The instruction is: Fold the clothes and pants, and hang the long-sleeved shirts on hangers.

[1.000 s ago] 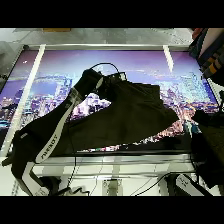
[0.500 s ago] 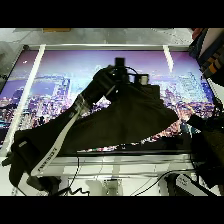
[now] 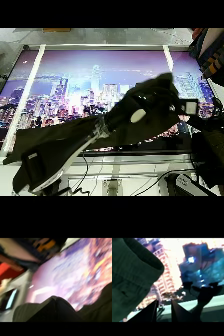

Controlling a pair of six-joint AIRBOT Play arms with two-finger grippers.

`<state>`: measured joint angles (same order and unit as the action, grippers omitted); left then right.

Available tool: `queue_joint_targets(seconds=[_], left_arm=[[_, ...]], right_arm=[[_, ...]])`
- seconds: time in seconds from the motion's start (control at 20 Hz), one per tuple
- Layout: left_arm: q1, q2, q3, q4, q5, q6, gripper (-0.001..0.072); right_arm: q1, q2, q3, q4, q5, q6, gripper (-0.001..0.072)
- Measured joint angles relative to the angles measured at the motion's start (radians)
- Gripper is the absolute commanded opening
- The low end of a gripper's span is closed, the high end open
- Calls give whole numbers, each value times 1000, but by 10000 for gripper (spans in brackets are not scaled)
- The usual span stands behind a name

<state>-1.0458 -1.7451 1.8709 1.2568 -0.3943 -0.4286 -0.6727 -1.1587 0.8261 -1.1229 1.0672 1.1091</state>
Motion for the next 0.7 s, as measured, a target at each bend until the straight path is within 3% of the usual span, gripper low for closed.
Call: queue_joint_targets(seconds=[0.25,0.3,0.35,0.4,0.55,0.7], left_arm=[[-63,-2,0,-280,-158,142,27],[-64,-3,0,-303,-182,151,142],[-63,-3,0,-322,-198,159,361],[-56,-3,0,-335,-213,159,435],[-5,-2,0,-319,-239,57,437],[103,-2,0,-209,-290,-181,437]], right_arm=[[0,0,0,-1,-15,0,217],[0,0,0,-3,-16,0,217],[0,0,0,-5,-18,0,217],[0,0,0,-7,-19,0,217],[0,0,0,-10,-24,0,216],[0,0,0,-15,-39,0,217]])
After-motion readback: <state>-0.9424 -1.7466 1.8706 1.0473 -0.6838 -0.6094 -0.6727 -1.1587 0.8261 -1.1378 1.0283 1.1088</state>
